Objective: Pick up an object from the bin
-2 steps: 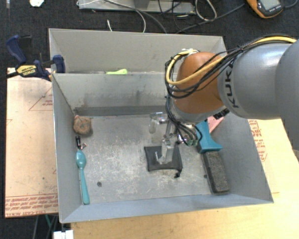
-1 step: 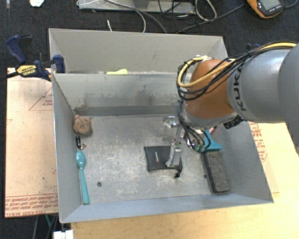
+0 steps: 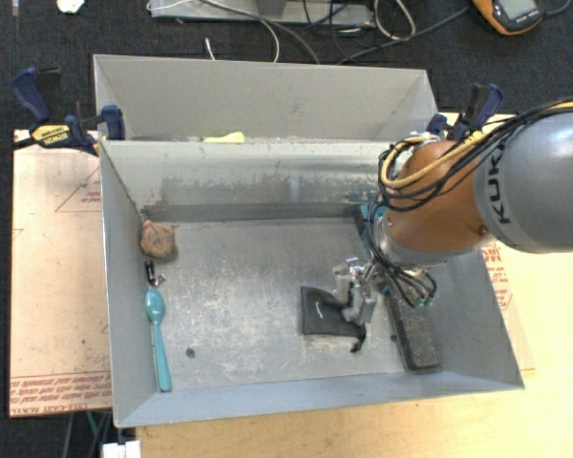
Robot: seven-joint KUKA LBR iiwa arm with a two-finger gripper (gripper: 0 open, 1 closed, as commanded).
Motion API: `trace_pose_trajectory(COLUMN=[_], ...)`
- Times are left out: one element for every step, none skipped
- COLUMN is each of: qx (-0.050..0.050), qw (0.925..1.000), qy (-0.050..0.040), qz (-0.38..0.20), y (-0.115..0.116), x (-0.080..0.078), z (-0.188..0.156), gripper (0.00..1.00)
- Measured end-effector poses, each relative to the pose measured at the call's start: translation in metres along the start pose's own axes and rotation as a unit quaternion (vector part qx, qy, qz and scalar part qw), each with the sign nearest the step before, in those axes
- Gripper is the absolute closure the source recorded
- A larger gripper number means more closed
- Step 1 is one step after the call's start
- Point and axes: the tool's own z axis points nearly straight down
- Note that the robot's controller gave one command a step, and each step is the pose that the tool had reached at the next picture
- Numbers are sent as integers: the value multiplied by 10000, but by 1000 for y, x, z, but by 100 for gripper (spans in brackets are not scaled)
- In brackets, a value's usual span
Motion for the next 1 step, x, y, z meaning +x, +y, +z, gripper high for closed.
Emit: trace_pose_trajectory(qx=[-1], qw=[10000], qy=[0], qz=[0], y=[0], x=[0], z=[0], gripper=[100])
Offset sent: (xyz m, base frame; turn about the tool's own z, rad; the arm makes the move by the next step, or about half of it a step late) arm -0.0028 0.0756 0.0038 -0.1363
